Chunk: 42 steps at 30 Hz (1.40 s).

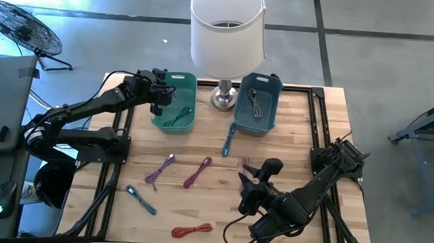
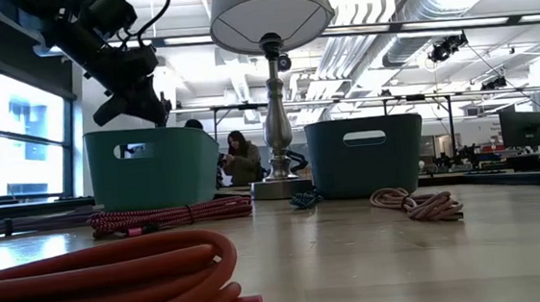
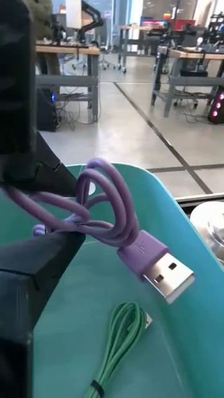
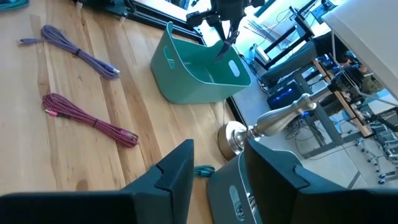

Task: Pick & Place USB Port
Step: Put the right purple charger cable into the green bin, then put the pink patterned charger cable into the blue bin

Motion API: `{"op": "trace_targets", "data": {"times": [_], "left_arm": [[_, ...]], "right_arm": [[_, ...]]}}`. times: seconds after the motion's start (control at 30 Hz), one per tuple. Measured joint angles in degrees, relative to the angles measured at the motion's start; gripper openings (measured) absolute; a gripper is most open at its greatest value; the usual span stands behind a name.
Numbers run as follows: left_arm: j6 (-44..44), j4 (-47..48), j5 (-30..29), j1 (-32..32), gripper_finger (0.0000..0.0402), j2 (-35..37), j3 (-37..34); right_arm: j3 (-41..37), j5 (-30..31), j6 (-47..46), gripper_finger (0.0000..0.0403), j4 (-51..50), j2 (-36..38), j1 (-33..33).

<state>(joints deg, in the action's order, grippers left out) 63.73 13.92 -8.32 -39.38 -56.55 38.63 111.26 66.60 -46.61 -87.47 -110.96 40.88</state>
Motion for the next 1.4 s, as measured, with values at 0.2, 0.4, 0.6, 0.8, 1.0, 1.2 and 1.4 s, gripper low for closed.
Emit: {"op": "trace_targets", "data": {"times": [0.2,0.4,0.6,0.8,1.0,1.2,1.4], "left_arm": [[-2.8,0.9,1.2,0.0,0.0134,0.0,0.0],[-5.7,0.6,1.7,0.0,0.0185,0.0,0.0],[-8.1,-0.1,-0.2,0.0,0.0213,1.3,0.0],[-15.7,0.8,2.8,0.0,0.0213,6.2,4.7],[-28.2,6.7,30.0,0.0,0.0214,9.9,14.3],[-31.1,15.9,58.9,0.2,0.0214,11.1,19.7],[-31.1,26.2,51.6,5.3,0.0214,12.6,19.8]], "right_arm": [[0.0,-1.2,-2.3,0.0133,-1.2,0.0,0.0],[0.0,-2.1,-2.5,0.0133,-1.2,0.0,0.0],[0.0,-2.1,-2.7,0.0133,-1.2,0.0,0.0],[0.0,-3.5,-2.7,0.0133,-1.3,0.0,0.0],[0.0,-4.2,-2.7,0.0133,-1.5,0.0,0.0],[-0.2,-4.7,-2.7,0.0133,-1.9,0.0,0.0],[-4.5,-4.5,-2.7,0.0133,-1.7,0.0,0.0]]}}
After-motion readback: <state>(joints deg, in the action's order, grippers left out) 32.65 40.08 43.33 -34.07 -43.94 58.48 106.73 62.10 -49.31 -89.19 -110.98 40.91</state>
